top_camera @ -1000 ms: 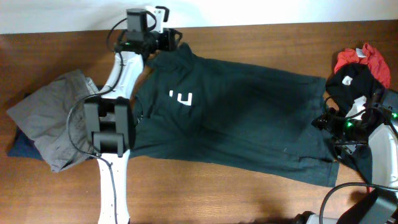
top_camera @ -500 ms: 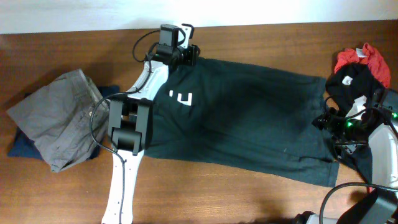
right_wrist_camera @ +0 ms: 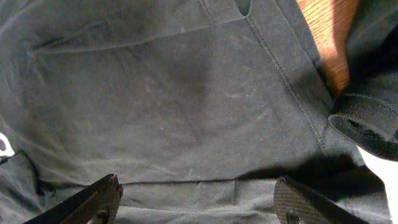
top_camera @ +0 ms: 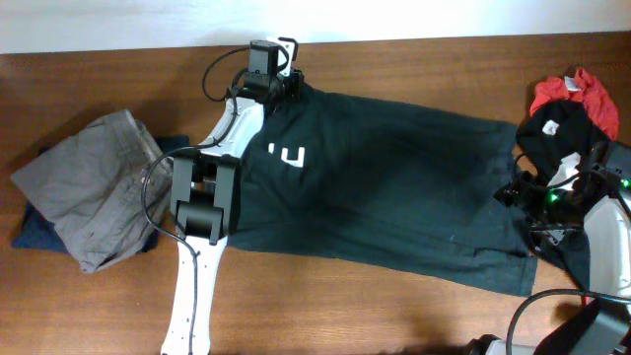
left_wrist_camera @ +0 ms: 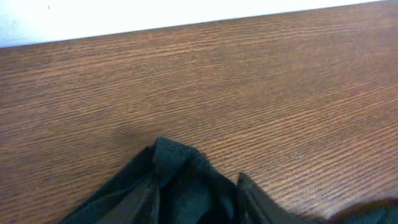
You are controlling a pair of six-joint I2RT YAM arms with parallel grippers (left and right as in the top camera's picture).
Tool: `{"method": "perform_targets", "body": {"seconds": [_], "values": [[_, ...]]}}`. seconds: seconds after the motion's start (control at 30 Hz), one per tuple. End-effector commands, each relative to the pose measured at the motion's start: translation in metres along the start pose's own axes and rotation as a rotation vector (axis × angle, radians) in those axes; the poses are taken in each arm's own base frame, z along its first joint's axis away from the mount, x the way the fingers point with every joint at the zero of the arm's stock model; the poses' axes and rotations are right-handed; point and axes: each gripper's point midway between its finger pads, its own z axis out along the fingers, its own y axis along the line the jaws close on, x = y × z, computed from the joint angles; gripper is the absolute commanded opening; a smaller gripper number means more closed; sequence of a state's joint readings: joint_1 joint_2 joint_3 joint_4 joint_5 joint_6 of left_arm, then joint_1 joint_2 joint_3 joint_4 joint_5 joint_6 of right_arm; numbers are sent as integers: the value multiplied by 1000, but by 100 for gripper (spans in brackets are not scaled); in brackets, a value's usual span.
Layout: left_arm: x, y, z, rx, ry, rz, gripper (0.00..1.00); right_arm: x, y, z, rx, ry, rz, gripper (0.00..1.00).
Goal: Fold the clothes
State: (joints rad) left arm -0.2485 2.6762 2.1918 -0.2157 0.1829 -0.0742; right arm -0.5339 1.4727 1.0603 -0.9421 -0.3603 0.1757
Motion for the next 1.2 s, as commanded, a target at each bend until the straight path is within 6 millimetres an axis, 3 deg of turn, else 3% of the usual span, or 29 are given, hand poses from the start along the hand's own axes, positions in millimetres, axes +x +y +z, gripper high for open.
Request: {"method": "perform_targets", "body": {"seconds": [0.0,0.13,0.27,0.47,0.67,0.87,1.0,1.17], "values": [[29,1,15,18,62,-3,26,4,0,-1,5,2,-12,83],[21,-3,10,44,63,8,1,4,0,-1,5,1,-12,83],[-8,-10,-8,82,62,24,0,4,0,-1,5,2,-12,83],[-48,-26,-53,124,97,116,0,6,0,-1,6,9,-9,82],[-64,-36,-101,126,160,114,0,5,0,-1,6,9,-10,82],[-44,-42,-147,116,312,83,0,5,0,-1,6,9,-10,83],[-13,-39,-168,62,462,65,0,5,0,-1,6,9,-10,83],[25,-49,-189,68,641,41,1,5,0,-1,6,8,-10,83]]}}
